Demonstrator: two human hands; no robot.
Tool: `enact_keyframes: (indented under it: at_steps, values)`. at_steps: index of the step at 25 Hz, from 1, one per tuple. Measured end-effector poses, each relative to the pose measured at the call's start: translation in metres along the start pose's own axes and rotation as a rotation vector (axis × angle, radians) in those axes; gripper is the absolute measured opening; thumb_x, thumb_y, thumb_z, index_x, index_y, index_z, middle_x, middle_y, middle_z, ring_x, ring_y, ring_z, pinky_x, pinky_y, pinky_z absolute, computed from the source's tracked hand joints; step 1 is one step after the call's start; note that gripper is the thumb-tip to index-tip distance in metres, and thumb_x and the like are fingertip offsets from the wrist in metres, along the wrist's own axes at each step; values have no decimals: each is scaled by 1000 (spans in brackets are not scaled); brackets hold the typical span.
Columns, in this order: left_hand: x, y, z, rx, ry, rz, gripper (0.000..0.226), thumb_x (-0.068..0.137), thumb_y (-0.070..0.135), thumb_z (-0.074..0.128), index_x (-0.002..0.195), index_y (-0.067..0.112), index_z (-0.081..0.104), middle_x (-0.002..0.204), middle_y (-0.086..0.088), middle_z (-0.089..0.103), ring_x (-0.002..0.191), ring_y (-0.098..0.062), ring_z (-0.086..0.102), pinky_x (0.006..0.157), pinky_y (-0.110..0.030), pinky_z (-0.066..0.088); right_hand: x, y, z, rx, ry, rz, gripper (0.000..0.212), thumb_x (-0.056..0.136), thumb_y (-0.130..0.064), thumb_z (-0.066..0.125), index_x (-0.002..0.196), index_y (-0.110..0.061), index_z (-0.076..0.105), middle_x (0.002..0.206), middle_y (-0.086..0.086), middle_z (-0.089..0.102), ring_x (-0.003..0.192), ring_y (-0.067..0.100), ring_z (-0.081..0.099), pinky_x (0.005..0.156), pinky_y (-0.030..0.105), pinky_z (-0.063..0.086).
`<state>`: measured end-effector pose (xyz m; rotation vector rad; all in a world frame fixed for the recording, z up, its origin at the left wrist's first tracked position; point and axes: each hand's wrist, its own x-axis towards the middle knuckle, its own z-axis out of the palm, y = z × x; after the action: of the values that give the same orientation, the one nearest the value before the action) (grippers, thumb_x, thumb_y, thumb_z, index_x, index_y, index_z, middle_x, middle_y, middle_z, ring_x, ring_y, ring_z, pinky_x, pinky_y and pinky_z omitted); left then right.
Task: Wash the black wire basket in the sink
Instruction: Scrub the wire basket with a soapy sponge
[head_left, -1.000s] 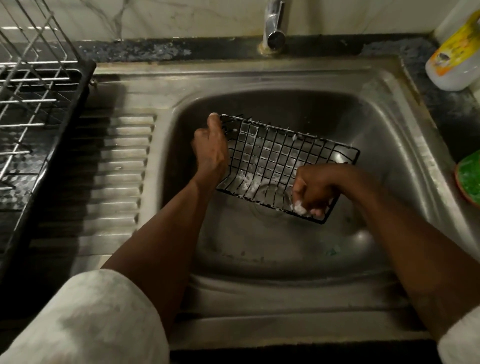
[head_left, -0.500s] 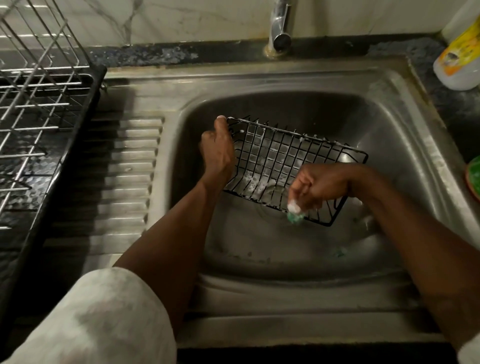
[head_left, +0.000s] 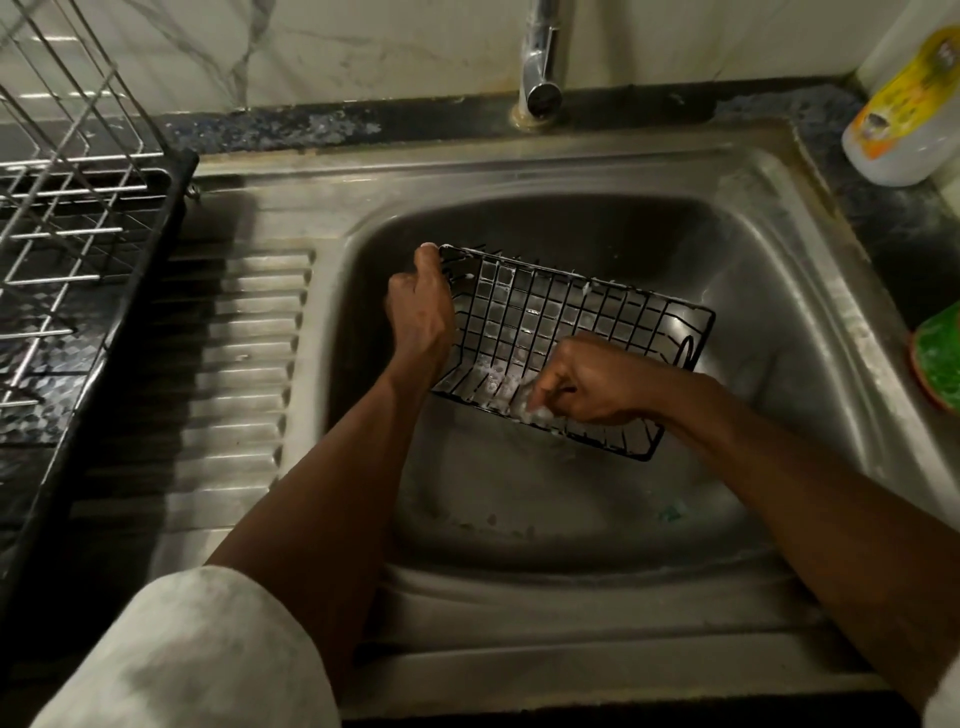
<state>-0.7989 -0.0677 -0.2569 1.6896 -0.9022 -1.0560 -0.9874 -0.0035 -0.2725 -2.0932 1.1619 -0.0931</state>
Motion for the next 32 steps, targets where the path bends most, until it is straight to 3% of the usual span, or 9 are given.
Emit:
enact_keyframes:
  at_steps: [2, 5, 8, 15, 19, 22, 26, 30, 32]
  values:
    - [5, -2, -2, 26, 14, -10, 54, 73, 63, 40, 53, 13, 46, 56, -2, 44, 60, -18, 38, 59, -39, 36, -17, 5, -8, 89, -146, 50, 15, 87, -11, 76, 90, -26, 80, 94, -16, 77, 89, -7, 70, 86, 13, 51]
    - [3, 7, -2, 61, 36, 11, 50, 89, 50, 44, 56, 13, 50, 60, -5, 48, 60, -19, 41, 58, -42, 41, -22, 7, -15, 126, -226, 104, 14, 83, -13, 81, 94, -22, 81, 94, -16, 77, 90, -4, 71, 86, 26, 58]
    - [7, 15, -3, 125, 70, 74, 52, 99, 48, 45, 65, 11, 58, 68, -4, 58, 62, -18, 52, 62, -32, 41, -25, 12, -22, 132, -245, 159, 16, 83, -12, 80, 89, -27, 81, 90, -18, 77, 86, -3, 71, 85, 34, 61]
    - [3, 63, -30, 240, -350, 394, 63, 99, 63, 37, 67, 11, 51, 58, -4, 38, 52, -16, 32, 55, -29, 30, -8, 31, -12, 22, 95, 180, 26, 82, -8, 71, 98, -25, 82, 86, -14, 76, 75, -5, 66, 70, 10, 49]
    - [-7, 82, -29, 298, -336, 460, 73, 99, 60, 44, 64, -3, 57, 51, -1, 50, 46, -16, 43, 56, -27, 40, 0, 34, -4, 48, 182, 136, 16, 78, -31, 85, 91, -24, 82, 82, -9, 77, 78, 3, 68, 70, 12, 48]
    - [-11, 92, -33, 273, -380, 408, 58, 97, 55, 54, 71, 7, 71, 49, 5, 56, 43, -13, 48, 51, -25, 42, 1, 38, -4, 38, 318, 162, 21, 72, -29, 90, 85, -17, 79, 77, -8, 71, 70, 1, 61, 67, 22, 47]
    - [-18, 113, -38, 339, -396, 379, 43, 98, 43, 60, 78, 7, 73, 52, -5, 62, 37, -15, 51, 41, -24, 43, 3, 37, -4, -69, 556, 125, 22, 77, -23, 79, 96, -11, 77, 87, 2, 73, 80, 15, 66, 74, 28, 50]
    - [-29, 125, -32, 445, -377, 416, 42, 97, 39, 64, 75, 4, 72, 48, -5, 63, 30, -12, 51, 34, -20, 40, 2, 46, 5, -183, 533, 162, 31, 81, -37, 55, 73, -17, 77, 69, -3, 56, 70, 19, 58, 64, 26, 33]
    - [-38, 122, -25, 474, -322, 477, 45, 96, 40, 64, 69, 6, 71, 48, -4, 62, 29, -9, 51, 34, -17, 40, 2, 50, 10, -174, 555, 180, 15, 78, -19, 65, 69, -14, 76, 66, -13, 49, 67, 18, 56, 63, 23, 31]
